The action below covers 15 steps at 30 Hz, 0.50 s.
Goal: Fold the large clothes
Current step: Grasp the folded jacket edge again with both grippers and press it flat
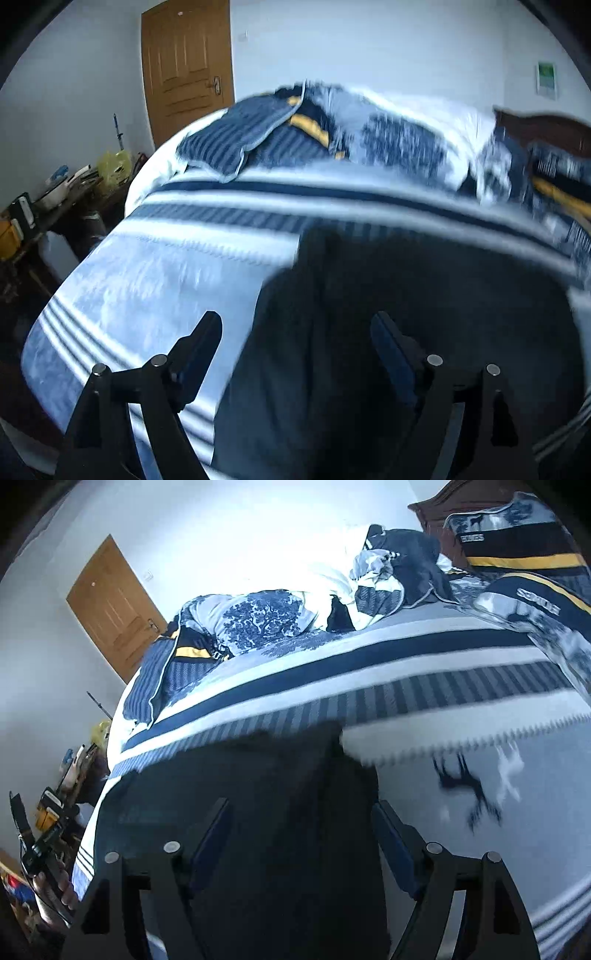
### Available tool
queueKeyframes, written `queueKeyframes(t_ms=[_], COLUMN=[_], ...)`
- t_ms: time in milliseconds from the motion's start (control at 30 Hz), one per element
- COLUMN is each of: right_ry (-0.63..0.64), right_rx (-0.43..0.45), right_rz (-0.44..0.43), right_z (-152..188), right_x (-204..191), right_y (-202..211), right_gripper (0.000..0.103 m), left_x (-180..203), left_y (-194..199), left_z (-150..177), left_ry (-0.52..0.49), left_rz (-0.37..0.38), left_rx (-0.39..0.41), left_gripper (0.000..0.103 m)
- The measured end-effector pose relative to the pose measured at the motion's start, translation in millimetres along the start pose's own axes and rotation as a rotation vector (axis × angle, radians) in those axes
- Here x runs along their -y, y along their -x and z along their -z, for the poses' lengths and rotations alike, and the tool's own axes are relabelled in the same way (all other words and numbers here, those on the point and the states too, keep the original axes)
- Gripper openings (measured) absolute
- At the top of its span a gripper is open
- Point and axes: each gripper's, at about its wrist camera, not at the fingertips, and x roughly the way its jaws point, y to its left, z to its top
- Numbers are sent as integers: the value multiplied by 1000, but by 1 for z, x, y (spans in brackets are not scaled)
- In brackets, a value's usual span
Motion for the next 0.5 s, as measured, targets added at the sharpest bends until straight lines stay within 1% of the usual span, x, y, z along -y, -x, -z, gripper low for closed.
queueKeyframes(t_ms=[33, 67, 100, 133, 167, 200, 233, 267, 300, 333, 400, 433, 467, 500], right_ry=[10, 12, 7, -7, -20, -36, -44, -20, 8, 16, -13, -21, -21, -16], right_rx=[-9, -19, -32, -46, -51, -66, -87, -59, -39, -47, -90, -114, -132, -138], right_rz=[35, 59, 66, 53, 44, 39, 31, 22, 36, 46, 43, 49, 38, 39], right_z=[20, 32, 48, 65, 75, 87, 89, 87, 87, 88, 89, 89, 89, 90], right_x=[4, 6, 10, 17, 22, 27, 28, 24, 20, 19, 22, 24, 23, 22], right_y=[2, 0, -1, -2, 0, 0, 0, 6, 8, 6, -4, -10, -13, -14], right_gripper=[80, 80, 80, 80, 79, 78, 75, 74, 74, 74, 73, 65, 44, 35], left_x=[-3, -6, -10, -16, -21, -24, -25, -26, -26, -26, -25, -24, -22, -21], left_y=[-4, -7, -11, -15, -21, -20, -13, -3, -1, -4, -15, -20, -21, -21], left_z=[16, 29, 41, 58, 67, 68, 65, 68, 68, 68, 69, 70, 71, 71], left_ry=[5, 12, 23, 50, 90, 112, 113, 113, 116, 117, 106, 96, 90, 85], left_rz=[-4, -5, -7, 10, 29, 43, 47, 35, 25, 29, 40, 33, 26, 20], left_rx=[-23, -37, -52, -75, -109, -132, -96, -46, -24, -42, -106, -130, -135, -139], left_gripper=[83, 83, 83, 83, 83, 83, 83, 83, 83, 83, 83, 83, 83, 83])
